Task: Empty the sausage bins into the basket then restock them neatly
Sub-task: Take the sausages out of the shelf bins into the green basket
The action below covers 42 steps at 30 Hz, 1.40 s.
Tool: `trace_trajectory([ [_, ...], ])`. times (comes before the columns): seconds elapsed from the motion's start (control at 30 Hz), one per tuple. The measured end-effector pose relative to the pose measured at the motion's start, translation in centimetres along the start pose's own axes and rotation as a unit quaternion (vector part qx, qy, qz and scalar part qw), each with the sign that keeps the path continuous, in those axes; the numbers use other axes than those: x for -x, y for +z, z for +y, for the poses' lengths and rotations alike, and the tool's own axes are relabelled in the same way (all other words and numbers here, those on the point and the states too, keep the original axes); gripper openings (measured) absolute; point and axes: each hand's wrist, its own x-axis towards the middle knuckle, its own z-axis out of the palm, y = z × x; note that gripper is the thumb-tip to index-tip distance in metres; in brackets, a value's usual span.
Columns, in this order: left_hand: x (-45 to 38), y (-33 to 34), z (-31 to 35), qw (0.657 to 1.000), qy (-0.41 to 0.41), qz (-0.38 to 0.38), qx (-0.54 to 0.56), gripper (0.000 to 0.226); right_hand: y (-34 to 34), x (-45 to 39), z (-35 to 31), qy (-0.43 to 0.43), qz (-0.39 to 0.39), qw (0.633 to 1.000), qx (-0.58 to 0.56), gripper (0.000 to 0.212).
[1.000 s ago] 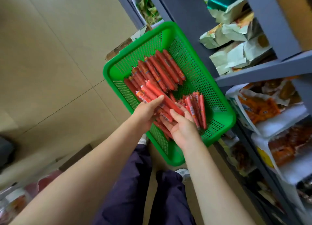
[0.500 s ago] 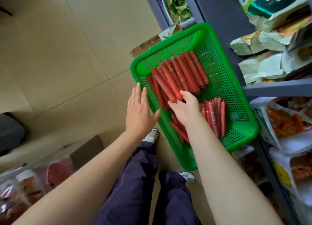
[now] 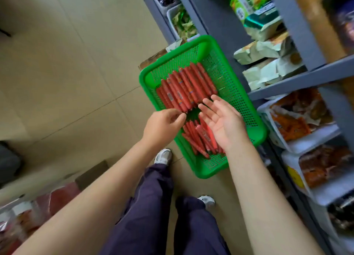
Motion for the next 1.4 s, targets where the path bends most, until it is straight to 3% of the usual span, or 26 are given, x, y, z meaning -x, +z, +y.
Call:
trace_trajectory([
  [0.1, 2.5, -2.4, 7.4, 0.993, 0.059, 0.011, 0.103, 0.032, -1.2, 8.0, -6.5, -0.127, 0.011, 0.99, 0.057, 0.013],
  [0.2, 5.9, -4.7, 17.2, 0.975, 0.166, -0.006, 0.145, 0.03, -3.2, 17.5, -14.0, -0.27, 0.047, 0.95, 0.151, 0.012],
  [0.37, 14.8, -6.1, 35.2, 0.908, 0.383, -0.014, 0.17, 0.043, -9.0, 35.0, -24.8, -0.489, 0.171, 0.816, 0.255, 0.019],
  [0.5, 23.2, -3.6, 45.6, 0.831, 0.534, -0.005, 0.153, 0.032, -16.4, 46.6, -29.5, -0.611, 0.298, 0.687, 0.255, 0.025],
  [0.63, 29.0, 1.4, 50.3, 0.752, 0.647, -0.005, 0.129, 0.026, -24.7, 51.3, -31.5, -0.606, 0.391, 0.636, 0.272, 0.024],
  [0.77, 33.1, 8.1, 53.5, 0.699, 0.709, 0.029, 0.095, 0.023, -33.0, 53.4, -32.5, -0.539, 0.436, 0.66, 0.291, 0.014],
  [0.83, 34.3, 10.8, 54.9, 0.703, 0.707, 0.042, 0.057, 0.03, -36.1, 54.0, -33.1, -0.516, 0.442, 0.668, 0.305, 0.013],
  [0.97, 35.6, 14.2, 55.8, 0.752, 0.654, 0.061, -0.048, 0.051, -40.6, 54.0, -35.3, -0.461, 0.418, 0.7, 0.351, 0.013],
  [1.03, 35.4, 15.1, 55.6, 0.742, 0.657, 0.098, -0.086, 0.048, -41.9, 53.6, -37.2, -0.421, 0.405, 0.712, 0.39, 0.01],
  [1.13, 35.4, 15.5, 55.3, 0.725, 0.669, 0.145, -0.081, 0.041, -42.8, 52.2, -40.5, -0.425, 0.407, 0.701, 0.403, 0.009],
  [1.23, 36.0, 15.8, 56.2, 0.761, 0.62, 0.175, -0.077, 0.046, -43.5, 49.6, -43.4, -0.403, 0.402, 0.683, 0.458, 0.007],
  [1.33, 36.3, 16.7, 56.7, 0.781, 0.581, 0.203, -0.108, 0.052, -43.9, 47.2, -44.2, -0.304, 0.326, 0.71, 0.545, 0.051],
  [1.4, 36.2, 17.2, 56.5, 0.773, 0.578, 0.223, -0.136, 0.055, -44.0, 46.4, -43.7, -0.218, 0.305, 0.685, 0.625, 0.084],
])
